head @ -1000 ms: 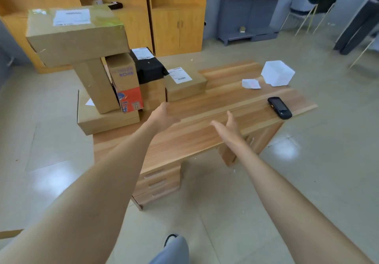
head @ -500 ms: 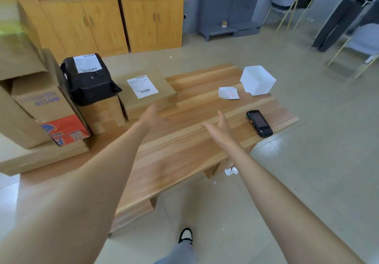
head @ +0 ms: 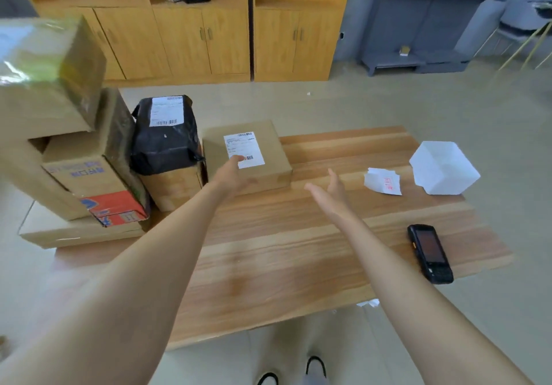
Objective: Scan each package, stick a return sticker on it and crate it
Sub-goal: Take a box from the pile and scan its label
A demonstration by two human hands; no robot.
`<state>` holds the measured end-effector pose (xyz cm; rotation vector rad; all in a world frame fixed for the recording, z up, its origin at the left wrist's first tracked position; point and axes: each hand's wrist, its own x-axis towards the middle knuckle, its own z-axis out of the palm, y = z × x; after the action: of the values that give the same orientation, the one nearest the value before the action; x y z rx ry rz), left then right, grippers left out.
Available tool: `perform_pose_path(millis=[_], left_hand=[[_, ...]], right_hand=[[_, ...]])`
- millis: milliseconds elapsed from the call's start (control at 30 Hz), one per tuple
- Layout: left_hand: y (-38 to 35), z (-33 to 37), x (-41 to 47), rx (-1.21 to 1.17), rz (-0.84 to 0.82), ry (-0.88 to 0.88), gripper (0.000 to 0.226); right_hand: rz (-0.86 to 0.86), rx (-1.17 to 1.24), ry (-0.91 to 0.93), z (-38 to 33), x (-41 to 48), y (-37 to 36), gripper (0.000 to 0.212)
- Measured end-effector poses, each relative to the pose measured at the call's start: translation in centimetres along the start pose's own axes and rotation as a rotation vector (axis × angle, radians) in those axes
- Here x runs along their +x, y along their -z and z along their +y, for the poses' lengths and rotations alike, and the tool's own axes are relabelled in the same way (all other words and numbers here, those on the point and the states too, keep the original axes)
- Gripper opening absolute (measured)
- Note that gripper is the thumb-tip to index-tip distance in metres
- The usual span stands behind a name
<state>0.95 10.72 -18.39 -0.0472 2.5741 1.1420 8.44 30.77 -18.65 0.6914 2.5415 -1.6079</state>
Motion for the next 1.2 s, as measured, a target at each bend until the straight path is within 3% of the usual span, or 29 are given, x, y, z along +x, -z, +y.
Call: perform_pose_path(millis=[467, 700, 1000, 1200], left_hand=[[9.6, 2.6, -3.2, -0.078, 0.465, 0.121, 0.075], [14.3, 2.2, -7.2, -0.077, 0.706, 0.099, 0.063], [22.8, -0.1, -11.8, -0.140, 0.917, 0.123, 0.066], [28.4, -4.0, -13.0, -0.048, 1.037, 0.260, 0.070]], right_hand=[[-0.347, -0.068, 0.365, -12.3, 5.8, -4.9, 0.076], [-0.457, -0.007, 0.440, -16.1, 3.7, -7.3, 0.075], [-0.542, 0.023, 0.528, -22.2, 0.1, -12.2, 0.072], [-0.572, 0.018, 0.570, -25.9, -1.7, -16.3, 0.076]])
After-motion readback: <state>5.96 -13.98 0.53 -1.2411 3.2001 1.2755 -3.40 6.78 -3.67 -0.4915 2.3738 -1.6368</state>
